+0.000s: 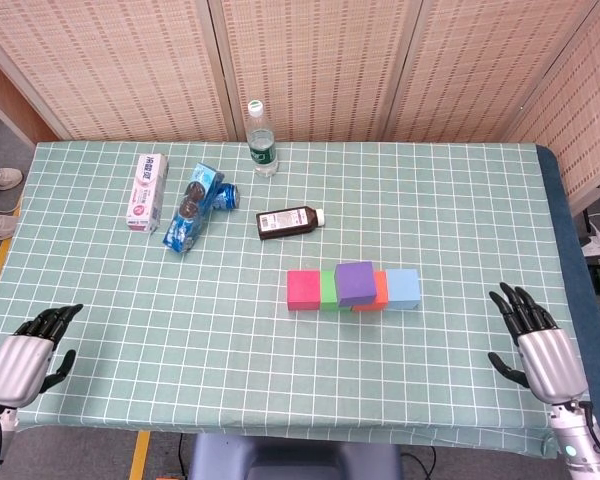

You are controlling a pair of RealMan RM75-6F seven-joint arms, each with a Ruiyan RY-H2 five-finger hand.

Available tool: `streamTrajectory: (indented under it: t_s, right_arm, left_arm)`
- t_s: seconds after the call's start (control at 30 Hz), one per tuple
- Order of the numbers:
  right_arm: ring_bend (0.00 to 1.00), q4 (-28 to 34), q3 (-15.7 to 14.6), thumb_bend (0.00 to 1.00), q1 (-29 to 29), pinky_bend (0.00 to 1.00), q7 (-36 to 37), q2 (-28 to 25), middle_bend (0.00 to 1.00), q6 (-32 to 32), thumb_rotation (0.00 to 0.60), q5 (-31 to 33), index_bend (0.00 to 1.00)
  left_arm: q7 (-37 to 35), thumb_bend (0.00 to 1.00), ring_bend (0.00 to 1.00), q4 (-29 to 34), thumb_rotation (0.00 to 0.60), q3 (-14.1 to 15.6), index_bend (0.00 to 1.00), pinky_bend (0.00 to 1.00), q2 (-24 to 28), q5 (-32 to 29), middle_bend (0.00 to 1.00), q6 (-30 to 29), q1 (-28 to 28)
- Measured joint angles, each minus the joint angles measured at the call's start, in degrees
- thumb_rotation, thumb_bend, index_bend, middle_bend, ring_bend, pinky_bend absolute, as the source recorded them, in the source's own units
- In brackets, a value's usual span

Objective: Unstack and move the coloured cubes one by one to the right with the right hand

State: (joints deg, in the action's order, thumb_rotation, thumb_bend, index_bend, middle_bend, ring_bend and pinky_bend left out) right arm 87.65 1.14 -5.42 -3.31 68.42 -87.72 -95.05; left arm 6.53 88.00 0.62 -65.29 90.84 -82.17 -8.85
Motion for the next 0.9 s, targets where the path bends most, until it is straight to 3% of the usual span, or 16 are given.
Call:
streamTrajectory:
  t_s: [0.23,0.37,0.6,0.9]
  right_arm:
    - [0.0,-6.95,0.75,0.12,-1.77,0.18,8.1,2.79,0.0,-3.28,0.6,-3.95,0.0]
    - [0.0,-6.25,0.98,0.12,-4.41,0.18,12.97,2.57,0.0,-1.24,0.6,-4.62,0.0]
    - [0.0,-1.36,1.69,0.11,-10.96,0.15,15.5,1.01,0.0,9.69,0.6,-3.52,0.0]
    - [0.0,1.72,4.35,0.11,-20.22,0.13,11.04,4.31,0.0,23.72,0.6,2.09,0.0]
  left_arm:
    - [-0.18,0.47,0.19,0.49,0.6,0.19,0.13,0.38,0.24,0.38,0.19,-0.98,0.45]
    - [-0.27,0.47,0.19,0.38,0.6,0.32,0.13,0.38,0.23,0.88,0.19,-1.39,0.64]
    - [-0.63,0.47,0.19,0.3,0.6,-0.06,0.13,0.38,0.39,-0.09,0.19,-0.75,0.44]
    - [-0.92,0.47,0.19,0.12,0.6,0.12,0.13,0.38,0.5,0.91,0.19,-2.05,0.89]
